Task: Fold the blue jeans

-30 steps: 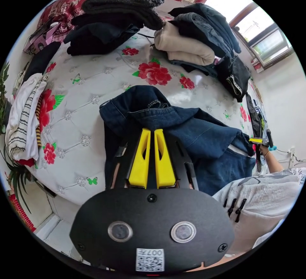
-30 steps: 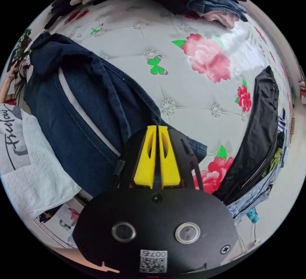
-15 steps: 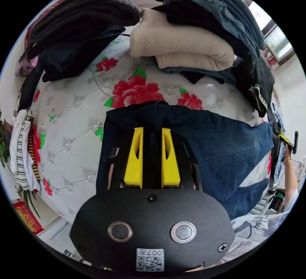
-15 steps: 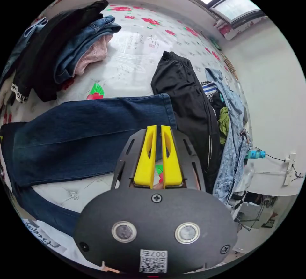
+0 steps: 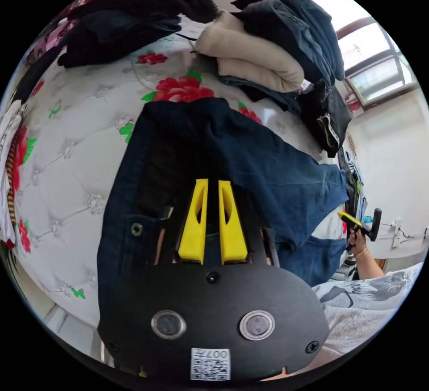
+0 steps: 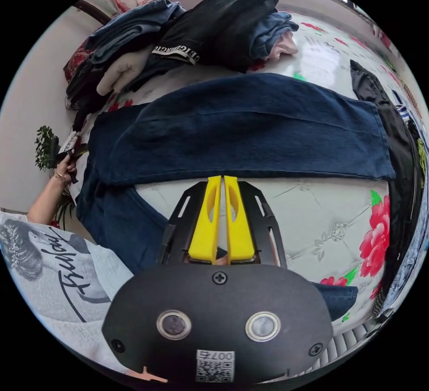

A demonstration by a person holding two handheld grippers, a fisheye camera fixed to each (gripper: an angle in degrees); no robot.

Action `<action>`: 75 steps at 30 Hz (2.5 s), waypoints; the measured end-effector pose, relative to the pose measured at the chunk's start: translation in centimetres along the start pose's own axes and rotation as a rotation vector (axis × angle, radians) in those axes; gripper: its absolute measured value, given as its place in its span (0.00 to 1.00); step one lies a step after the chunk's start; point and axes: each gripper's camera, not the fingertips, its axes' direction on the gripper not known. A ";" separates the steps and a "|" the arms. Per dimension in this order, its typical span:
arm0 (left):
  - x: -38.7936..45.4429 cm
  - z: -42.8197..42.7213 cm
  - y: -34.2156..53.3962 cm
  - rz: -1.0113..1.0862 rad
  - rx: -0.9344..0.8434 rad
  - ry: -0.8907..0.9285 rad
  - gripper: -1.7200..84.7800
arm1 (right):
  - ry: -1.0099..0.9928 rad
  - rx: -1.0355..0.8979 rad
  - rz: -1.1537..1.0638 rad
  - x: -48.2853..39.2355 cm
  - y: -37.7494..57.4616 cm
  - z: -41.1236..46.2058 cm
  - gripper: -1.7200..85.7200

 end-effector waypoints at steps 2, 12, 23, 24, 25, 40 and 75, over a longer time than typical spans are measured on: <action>4.4 1.9 -0.8 0.135 -0.015 -0.111 0.01 | -0.040 -0.017 -0.030 -0.8 -0.3 0.2 0.02; 3.5 1.7 1.6 0.020 0.098 -0.303 0.05 | -0.125 -0.035 -0.057 -1.3 0.8 -0.2 0.02; 4.4 5.0 0.1 0.111 0.027 -0.366 0.11 | -0.150 -0.030 -0.161 -3.9 -1.6 0.3 0.02; 4.5 5.1 0.3 0.115 0.030 -0.375 0.10 | -0.149 -0.032 -0.166 -4.1 -1.7 0.4 0.02; 4.9 5.0 0.5 0.126 0.037 -0.398 0.08 | -0.151 -0.034 -0.166 -4.1 -1.7 0.4 0.02; -5.8 -0.7 13.1 -0.469 0.237 -0.111 0.03 | -0.167 -0.070 -0.015 -2.3 -1.8 1.3 0.02; 2.5 -6.3 17.5 -0.173 -0.049 -0.520 0.01 | 0.126 0.054 0.044 1.6 4.5 -8.7 0.05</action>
